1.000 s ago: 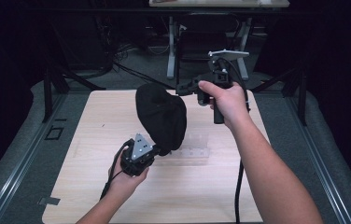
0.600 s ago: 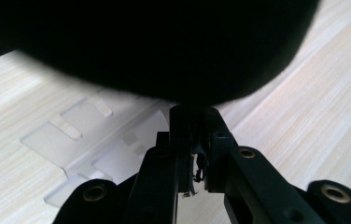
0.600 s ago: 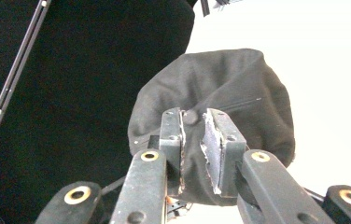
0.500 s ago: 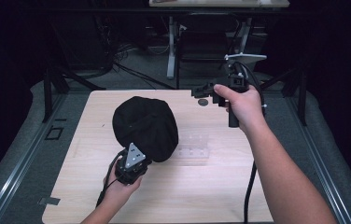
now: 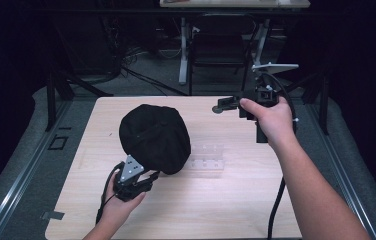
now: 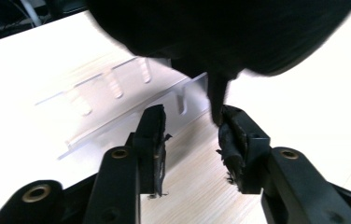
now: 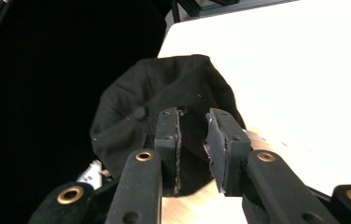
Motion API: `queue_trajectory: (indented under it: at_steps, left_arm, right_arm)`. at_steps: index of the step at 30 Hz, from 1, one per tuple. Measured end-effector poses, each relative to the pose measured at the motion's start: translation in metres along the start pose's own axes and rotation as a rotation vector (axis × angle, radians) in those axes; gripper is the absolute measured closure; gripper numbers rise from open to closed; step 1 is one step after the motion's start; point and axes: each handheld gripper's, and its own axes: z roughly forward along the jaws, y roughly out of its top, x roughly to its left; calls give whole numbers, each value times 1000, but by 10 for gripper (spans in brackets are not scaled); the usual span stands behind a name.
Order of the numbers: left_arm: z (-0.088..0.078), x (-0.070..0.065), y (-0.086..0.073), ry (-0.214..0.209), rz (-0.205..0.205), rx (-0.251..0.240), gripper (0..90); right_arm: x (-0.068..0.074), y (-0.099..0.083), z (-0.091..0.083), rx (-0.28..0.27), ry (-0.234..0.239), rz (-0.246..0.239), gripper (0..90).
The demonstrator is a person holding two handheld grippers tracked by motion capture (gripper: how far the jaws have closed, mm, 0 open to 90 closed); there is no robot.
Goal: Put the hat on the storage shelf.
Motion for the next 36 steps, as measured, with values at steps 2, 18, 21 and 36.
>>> queue_trajectory:
  at_steps: [2,18,21,36]
  left_arm:
    - [-3,4,-2,9,-17,1,585]
    - [-33,54,-36,86,-178,5,470]
    - [-32,57,-40,97,-185,9,464]
    - [-23,54,-48,88,-168,22,450]
  right_arm:
    - [-1,-1,-1,-1,-10,-4,733]
    - [-29,-57,-13,-26,-228,-124,668]
    - [-40,-72,-13,-38,-266,-147,662]
    - [-83,-135,3,-64,-380,-187,581]
